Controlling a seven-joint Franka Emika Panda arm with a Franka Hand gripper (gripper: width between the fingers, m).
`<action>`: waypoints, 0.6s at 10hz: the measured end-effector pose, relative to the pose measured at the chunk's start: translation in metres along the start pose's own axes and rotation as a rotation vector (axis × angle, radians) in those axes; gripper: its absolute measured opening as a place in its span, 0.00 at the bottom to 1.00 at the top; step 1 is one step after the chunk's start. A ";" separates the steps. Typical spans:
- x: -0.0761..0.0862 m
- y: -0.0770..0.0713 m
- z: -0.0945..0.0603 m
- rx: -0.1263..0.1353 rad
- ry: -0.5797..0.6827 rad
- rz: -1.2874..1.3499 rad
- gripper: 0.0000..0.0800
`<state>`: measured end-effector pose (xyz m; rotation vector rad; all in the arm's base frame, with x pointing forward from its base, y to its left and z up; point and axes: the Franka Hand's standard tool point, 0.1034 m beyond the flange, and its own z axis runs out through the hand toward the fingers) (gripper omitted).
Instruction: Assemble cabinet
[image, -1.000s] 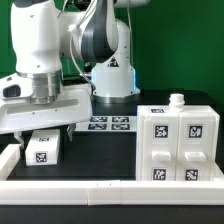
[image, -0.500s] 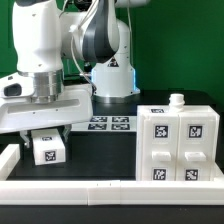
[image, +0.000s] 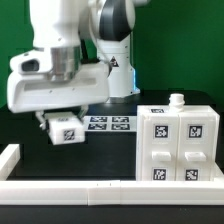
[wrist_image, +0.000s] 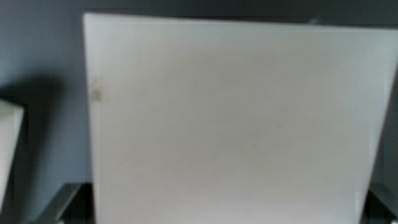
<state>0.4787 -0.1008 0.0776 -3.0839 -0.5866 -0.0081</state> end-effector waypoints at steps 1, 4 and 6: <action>0.013 -0.012 -0.019 0.005 0.004 0.010 0.70; 0.052 -0.031 -0.064 0.027 -0.010 0.072 0.70; 0.064 -0.032 -0.073 0.027 -0.004 0.072 0.70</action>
Offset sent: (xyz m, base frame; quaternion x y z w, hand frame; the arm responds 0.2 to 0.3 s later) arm 0.0399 0.0299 0.0591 -0.0133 -0.0446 0.0517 0.9976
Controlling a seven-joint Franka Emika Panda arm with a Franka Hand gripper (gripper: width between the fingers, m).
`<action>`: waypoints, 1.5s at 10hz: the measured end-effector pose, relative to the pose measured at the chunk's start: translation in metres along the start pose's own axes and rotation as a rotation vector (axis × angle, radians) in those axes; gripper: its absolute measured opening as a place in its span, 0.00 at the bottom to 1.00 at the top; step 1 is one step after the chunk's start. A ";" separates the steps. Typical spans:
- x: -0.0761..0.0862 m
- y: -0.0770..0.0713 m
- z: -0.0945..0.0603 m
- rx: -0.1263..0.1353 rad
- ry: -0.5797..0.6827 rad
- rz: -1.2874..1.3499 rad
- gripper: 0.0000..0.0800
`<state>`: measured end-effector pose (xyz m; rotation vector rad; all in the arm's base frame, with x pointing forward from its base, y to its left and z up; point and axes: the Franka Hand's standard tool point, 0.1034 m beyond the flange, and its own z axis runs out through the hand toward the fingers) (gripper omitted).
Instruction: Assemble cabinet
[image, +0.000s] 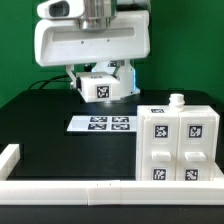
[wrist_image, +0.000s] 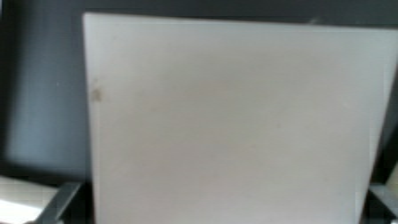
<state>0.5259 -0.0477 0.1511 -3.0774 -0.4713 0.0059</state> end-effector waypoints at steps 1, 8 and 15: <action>-0.002 0.000 0.002 0.002 -0.004 0.001 0.70; 0.041 -0.043 -0.017 0.015 -0.003 -0.031 0.70; 0.067 -0.066 -0.023 0.029 -0.017 -0.039 0.70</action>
Offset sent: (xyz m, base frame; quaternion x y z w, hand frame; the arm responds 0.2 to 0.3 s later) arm 0.0000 0.0000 0.0000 0.0000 0.0000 0.0000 1.0000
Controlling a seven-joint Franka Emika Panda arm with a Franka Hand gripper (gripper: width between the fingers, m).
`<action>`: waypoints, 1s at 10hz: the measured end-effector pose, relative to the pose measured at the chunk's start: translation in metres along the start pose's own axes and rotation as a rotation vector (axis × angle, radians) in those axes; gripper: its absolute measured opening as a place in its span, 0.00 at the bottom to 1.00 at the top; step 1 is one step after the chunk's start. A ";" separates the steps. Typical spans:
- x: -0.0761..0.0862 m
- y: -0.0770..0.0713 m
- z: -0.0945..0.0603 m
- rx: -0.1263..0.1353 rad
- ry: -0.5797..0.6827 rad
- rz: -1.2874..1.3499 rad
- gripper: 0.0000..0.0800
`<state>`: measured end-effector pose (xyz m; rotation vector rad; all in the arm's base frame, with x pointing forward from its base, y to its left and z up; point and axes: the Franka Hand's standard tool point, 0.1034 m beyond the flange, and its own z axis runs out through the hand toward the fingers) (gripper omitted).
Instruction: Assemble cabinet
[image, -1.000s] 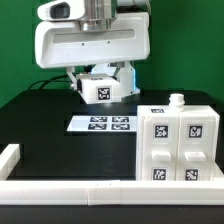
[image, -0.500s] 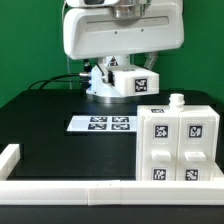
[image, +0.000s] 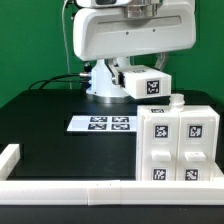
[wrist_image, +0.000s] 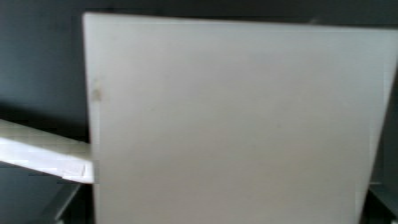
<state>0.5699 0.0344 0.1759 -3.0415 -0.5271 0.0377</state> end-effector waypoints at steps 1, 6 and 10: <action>0.006 -0.007 -0.001 0.001 0.004 -0.005 0.70; 0.037 -0.017 0.003 0.007 0.009 -0.033 0.70; 0.042 -0.025 0.006 0.012 0.005 -0.042 0.70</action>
Offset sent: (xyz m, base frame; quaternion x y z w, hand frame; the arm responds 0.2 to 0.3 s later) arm 0.0331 0.0244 0.0048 0.0217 -0.0143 0.0098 0.9996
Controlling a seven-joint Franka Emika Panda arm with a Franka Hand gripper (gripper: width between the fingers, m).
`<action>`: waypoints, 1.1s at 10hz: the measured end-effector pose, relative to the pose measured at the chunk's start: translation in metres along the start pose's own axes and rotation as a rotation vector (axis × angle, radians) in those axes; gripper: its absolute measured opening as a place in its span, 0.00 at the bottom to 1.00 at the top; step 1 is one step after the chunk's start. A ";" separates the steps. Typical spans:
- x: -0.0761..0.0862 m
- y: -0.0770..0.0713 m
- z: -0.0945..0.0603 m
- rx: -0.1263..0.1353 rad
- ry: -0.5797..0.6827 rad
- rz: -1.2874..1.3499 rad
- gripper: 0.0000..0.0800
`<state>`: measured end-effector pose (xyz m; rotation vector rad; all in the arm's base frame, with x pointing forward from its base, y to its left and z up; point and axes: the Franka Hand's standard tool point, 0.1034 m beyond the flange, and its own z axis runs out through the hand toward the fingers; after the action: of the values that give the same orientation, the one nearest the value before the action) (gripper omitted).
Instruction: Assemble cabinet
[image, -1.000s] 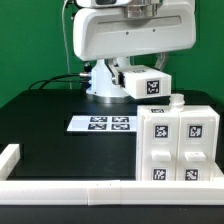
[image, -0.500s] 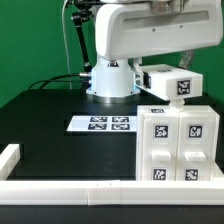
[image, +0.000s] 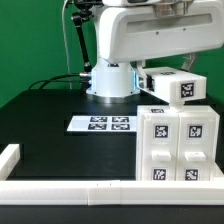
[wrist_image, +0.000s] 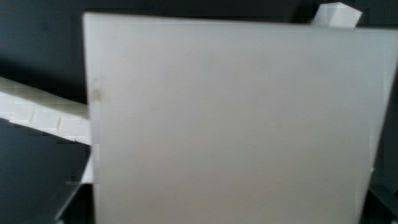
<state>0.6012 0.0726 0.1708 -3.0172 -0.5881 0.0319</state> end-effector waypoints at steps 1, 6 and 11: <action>0.003 -0.001 0.000 0.003 -0.004 -0.002 0.70; 0.007 -0.001 0.002 0.002 0.001 -0.005 0.70; 0.009 -0.008 0.006 -0.002 0.010 -0.003 0.70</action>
Offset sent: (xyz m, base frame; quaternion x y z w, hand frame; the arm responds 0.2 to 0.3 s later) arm 0.0058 0.0061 -0.0075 0.0044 0.0028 -0.0009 1.0000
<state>0.6065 0.0843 0.1651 -3.0165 -0.5924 0.0154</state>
